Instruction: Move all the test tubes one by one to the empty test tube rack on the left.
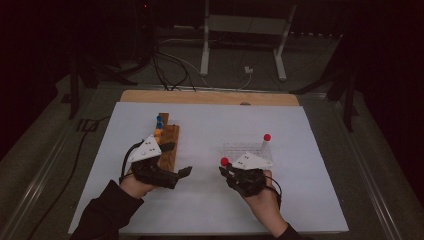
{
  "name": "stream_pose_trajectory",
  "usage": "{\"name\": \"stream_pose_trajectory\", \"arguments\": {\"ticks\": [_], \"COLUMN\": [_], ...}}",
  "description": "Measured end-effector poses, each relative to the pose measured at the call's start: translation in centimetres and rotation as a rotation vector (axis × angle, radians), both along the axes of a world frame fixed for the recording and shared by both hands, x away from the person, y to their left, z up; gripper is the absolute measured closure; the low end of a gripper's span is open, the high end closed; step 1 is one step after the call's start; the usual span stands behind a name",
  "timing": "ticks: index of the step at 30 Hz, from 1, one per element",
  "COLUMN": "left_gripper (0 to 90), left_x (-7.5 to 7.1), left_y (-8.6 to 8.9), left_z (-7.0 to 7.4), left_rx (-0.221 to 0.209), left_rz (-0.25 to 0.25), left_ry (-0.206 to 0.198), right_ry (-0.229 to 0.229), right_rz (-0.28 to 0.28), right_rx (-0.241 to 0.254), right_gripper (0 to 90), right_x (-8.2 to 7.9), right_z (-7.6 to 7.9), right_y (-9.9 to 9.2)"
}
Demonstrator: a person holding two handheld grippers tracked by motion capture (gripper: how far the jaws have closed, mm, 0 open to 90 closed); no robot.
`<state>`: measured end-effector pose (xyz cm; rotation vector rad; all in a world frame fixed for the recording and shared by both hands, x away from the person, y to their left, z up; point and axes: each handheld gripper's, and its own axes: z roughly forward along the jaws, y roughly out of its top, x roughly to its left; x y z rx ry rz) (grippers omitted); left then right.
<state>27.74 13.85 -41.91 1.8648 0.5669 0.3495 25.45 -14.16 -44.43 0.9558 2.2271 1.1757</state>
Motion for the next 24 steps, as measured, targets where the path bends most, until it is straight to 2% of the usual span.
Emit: {"name": "stream_pose_trajectory", "arguments": {"ticks": [5,13,20,24], "left_gripper": [7.7,17.6,32.7,42.1], "left_x": [0.0,0.3,0.6,0.9], "left_y": [-1.5,-3.7,-5.4,-6.3], "left_z": [0.2,-0.2,-0.5,-0.4], "left_rx": [0.007,0.017,0.011,0.026], "left_rz": [-0.039,-0.081,-0.127,-0.156], "left_ry": [0.001,0.0,0.01,0.006], "right_ry": [0.005,0.015,0.022,0.019], "right_rz": [0.017,0.03,0.033,0.035], "right_rx": [0.001,0.001,0.0,0.0], "right_gripper": [74.5,74.5,74.5,74.5], "right_x": [-0.2,-0.4,-0.3,-0.4], "right_z": [-0.2,-0.5,-0.6,-0.6], "right_y": [0.5,0.8,0.8,0.8]}}
